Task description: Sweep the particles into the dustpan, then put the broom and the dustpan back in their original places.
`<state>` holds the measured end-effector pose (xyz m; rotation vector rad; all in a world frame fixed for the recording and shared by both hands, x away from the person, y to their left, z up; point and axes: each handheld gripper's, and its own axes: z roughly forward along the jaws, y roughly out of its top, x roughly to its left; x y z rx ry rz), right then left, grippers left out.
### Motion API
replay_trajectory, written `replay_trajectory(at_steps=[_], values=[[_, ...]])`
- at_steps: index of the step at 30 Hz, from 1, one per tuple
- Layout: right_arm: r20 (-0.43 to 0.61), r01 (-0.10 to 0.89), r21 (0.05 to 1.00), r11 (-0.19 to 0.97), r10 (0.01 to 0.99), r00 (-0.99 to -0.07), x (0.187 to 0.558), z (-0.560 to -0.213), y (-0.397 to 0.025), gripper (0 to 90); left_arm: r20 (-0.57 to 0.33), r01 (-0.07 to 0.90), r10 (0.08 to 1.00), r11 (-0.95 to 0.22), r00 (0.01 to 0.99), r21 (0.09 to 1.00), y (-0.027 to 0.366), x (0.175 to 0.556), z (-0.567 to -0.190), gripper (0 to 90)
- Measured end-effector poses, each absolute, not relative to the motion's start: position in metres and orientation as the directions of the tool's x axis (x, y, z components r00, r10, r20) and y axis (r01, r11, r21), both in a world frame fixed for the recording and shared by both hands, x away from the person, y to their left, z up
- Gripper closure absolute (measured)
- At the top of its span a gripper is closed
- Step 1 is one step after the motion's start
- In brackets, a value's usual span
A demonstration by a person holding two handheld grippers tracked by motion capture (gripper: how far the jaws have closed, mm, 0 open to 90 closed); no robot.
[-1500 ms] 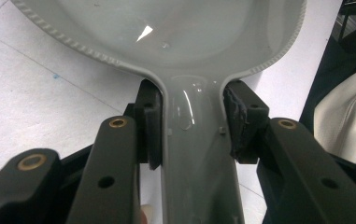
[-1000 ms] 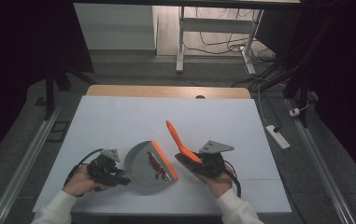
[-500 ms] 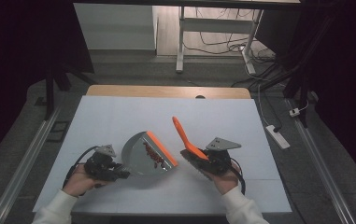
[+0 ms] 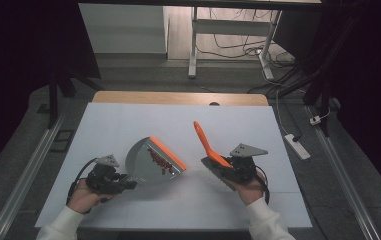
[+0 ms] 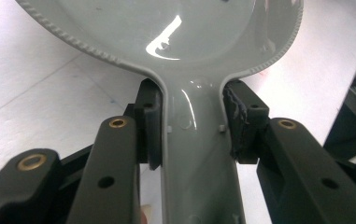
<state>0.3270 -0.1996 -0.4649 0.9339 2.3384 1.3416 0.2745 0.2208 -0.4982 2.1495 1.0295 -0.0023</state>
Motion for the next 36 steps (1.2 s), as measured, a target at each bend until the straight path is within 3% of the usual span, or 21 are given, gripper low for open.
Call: replay_trajectory(at_steps=[16, 36], values=[[0.104, 0.437, 0.828, 0.352, 0.67, -0.735, 0.329, -0.456, -0.228, 69.8, -0.341, 0.72, 0.742, -0.265, 0.577, 0.642, 0.234, 0.258, -0.498, 61.5], [0.121, 0.5, 0.773, 0.39, 0.684, -0.72, 0.327, -0.466, -0.244, 69.8, -0.353, 0.79, 0.885, -0.027, 0.304, 0.612, 0.259, 0.245, -0.511, 61.5]])
